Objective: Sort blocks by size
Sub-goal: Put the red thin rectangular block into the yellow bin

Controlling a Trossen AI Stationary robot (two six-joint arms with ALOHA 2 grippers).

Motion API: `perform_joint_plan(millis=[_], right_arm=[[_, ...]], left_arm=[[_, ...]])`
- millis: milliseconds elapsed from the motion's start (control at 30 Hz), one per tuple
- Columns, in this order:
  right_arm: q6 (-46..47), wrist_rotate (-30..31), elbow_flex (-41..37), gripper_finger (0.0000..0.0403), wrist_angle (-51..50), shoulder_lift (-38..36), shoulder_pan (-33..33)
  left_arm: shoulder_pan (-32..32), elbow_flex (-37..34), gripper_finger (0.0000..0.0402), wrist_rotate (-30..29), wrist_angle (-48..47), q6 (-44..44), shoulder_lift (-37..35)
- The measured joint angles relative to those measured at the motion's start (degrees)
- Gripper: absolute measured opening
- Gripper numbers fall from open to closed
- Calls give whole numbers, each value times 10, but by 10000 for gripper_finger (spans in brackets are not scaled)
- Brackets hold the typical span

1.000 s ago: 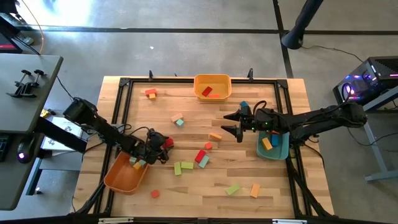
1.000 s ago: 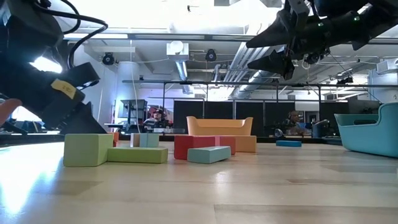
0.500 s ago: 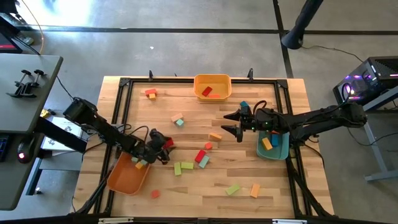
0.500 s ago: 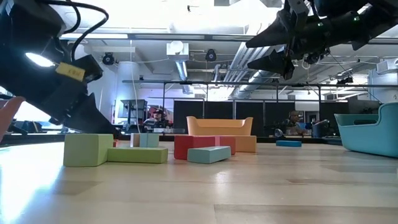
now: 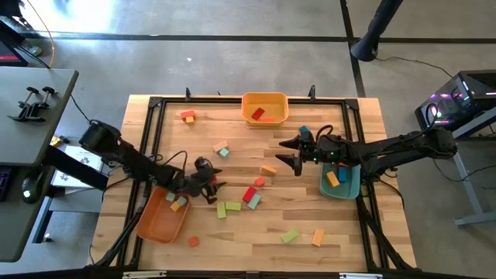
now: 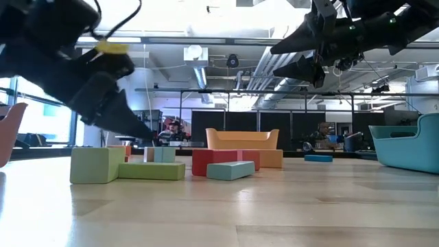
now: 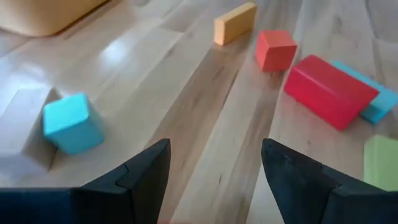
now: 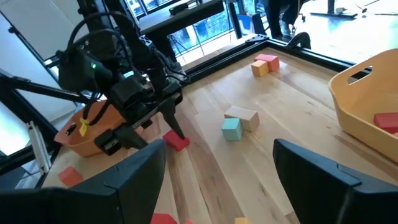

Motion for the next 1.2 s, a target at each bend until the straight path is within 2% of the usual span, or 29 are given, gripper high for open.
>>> perform_joint_plan(millis=[67,267,333,467,533,633,733,933,1067,1200], right_arm=[[0,0,0,291,0,0,0],[0,0,0,291,0,0,0],[-3,0,0,291,0,0,0],[-7,2,0,291,0,0,0],[-9,2,0,291,0,0,0],[-9,2,0,291,-1,0,0],[-10,2,0,291,-2,0,0],[-16,4,0,291,-2,0,0],[-26,12,0,291,0,-10,0],[-51,22,0,291,-24,-63,0]], left_arm=[[17,14,239,40,-46,11,-15],[67,93,239,123,-384,-17,-76],[84,113,239,157,-438,-16,-84],[109,106,239,244,-436,11,-81],[114,96,239,264,-435,15,-75],[117,81,235,261,-421,12,-66],[120,59,212,255,-387,12,-66],[132,48,101,255,-340,27,-66],[139,54,94,264,-288,45,-62],[139,119,94,272,-297,79,-64]])
